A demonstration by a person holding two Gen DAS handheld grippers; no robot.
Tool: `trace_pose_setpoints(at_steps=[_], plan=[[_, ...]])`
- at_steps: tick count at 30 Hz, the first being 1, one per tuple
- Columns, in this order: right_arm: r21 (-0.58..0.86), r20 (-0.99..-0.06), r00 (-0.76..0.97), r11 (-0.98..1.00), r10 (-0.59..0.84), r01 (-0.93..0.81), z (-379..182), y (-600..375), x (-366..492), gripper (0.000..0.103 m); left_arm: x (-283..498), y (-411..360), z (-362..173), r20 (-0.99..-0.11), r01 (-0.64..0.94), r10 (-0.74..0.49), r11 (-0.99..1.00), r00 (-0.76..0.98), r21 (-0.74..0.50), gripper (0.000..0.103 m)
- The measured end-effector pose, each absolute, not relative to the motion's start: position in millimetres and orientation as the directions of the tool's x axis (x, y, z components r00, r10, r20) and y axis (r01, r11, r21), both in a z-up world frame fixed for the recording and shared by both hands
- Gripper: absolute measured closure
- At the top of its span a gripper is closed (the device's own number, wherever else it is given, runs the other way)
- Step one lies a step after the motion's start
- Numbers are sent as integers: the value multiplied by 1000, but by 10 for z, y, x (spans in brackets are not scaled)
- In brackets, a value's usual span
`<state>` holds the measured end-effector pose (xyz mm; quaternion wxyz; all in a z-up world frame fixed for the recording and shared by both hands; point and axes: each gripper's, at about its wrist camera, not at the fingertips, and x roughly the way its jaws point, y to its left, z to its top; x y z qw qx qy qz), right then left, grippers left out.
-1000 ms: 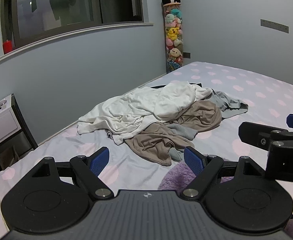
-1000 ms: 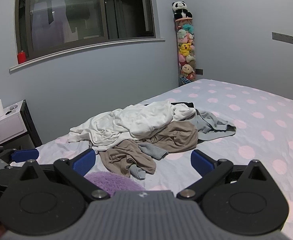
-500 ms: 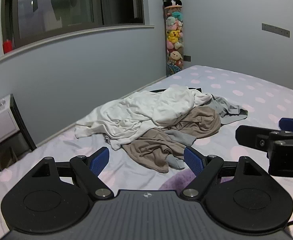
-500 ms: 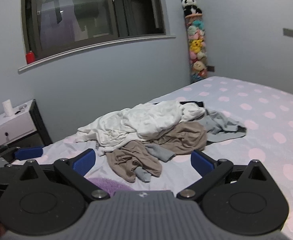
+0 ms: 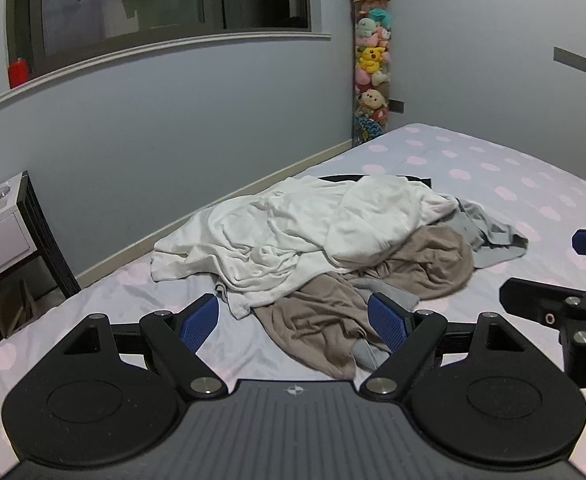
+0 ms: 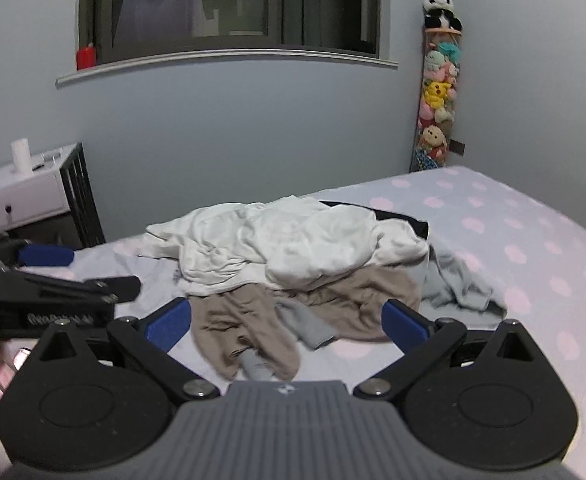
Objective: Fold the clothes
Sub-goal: 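Grasp the white shirt with the right gripper while the left gripper grasps it too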
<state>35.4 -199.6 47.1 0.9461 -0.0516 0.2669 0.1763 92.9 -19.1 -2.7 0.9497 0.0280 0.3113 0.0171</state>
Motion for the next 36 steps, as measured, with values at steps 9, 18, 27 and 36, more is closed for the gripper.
trace_pose_setpoints(at_steps=[9, 18, 27, 36], plan=[[-2, -587, 744, 918, 320, -397, 170, -1994, 1129, 1, 1635, 51, -194, -613, 102, -43, 993, 789, 62, 21], [10, -656, 693, 921, 299, -389, -433, -2020, 2006, 26, 2496, 175, -747, -656, 142, -94, 990, 749, 20, 23], [62, -658, 676, 919, 332, -390, -757, -1758, 2728, 26, 3307, 263, -1282, -687, 100, -20, 992, 726, 77, 30], [57, -678, 672, 933, 296, -354, -908, -1678, 3046, 81, 3763, 137, -1539, -733, 77, -71, 997, 677, -26, 60]])
